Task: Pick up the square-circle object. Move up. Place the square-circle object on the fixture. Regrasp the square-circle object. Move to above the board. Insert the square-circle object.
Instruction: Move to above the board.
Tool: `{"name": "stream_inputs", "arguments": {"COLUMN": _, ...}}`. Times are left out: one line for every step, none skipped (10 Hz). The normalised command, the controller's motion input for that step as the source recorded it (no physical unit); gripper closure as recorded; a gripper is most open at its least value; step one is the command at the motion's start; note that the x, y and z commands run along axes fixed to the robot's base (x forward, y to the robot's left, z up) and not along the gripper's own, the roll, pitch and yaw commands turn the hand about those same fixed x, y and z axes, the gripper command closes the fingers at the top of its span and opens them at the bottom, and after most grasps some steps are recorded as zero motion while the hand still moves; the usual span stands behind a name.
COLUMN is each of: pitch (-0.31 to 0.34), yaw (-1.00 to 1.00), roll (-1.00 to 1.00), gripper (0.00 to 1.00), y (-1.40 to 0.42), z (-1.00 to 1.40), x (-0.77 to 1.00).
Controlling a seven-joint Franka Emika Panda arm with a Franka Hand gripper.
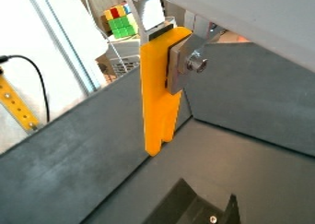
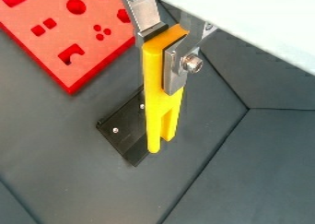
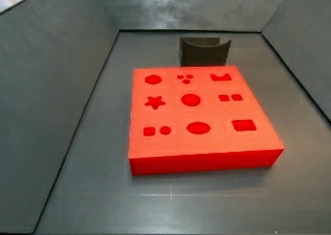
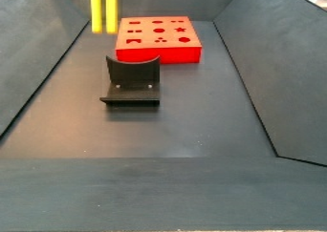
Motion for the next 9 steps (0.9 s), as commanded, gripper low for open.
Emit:
{"name": "stream_inputs", "arguments": {"pitch": 0.138, "yaw": 0.05, "roll": -0.05, "gripper": 1.00, "y": -0.01, "z": 1.00, "x": 0.09}}
{"name": "stream_inputs", "arguments": {"pitch": 0.135, "yaw": 0.05, "roll": -0.05, "gripper": 1.00, "y": -0.01, "z": 0.97, "x": 0.07}}
{"name": "stream_inputs", "arguments": {"pitch": 0.130, "yaw": 0.04, "roll": -0.05, "gripper": 1.00, "y": -0.01, "z": 0.81, "x": 0.06}}
{"name": "stream_inputs", "arguments": {"pitch": 0.132, "yaw": 0.04, "roll": -0.06, "gripper": 1.00, "y": -0.01, "z": 0.62, "x": 0.04}}
{"name": "stream_inputs", "arguments": {"pitch": 0.135, "yaw": 0.04, "roll": -0.07, "gripper": 1.00, "y": -0.01, "z": 0.52, "x": 0.04}}
{"name": "stream_inputs", "arguments": {"pitch": 0.136, "yaw": 0.04, "roll": -0.06, "gripper": 1.00, "y": -0.01, "z": 0.32, "x": 0.03}}
{"name": "stream_inputs", "arguments": {"pitch": 0.132, "yaw": 0.04, "roll": -0.06, "gripper": 1.00, "y": -0.01, "z": 0.18, "x": 0.03}}
{"name": "stream_inputs", "arguments": {"pitch": 0.072, "yaw": 1.00, "roll": -0.29, "gripper": 1.00, "y": -1.00, "z": -0.06, "x": -0.69}}
{"name": "stream_inputs", "arguments": {"pitch": 0.068, "yaw": 1.00, "roll": -0.29, "gripper": 1.00, "y": -1.00, "z": -0.07, "x": -0.69}}
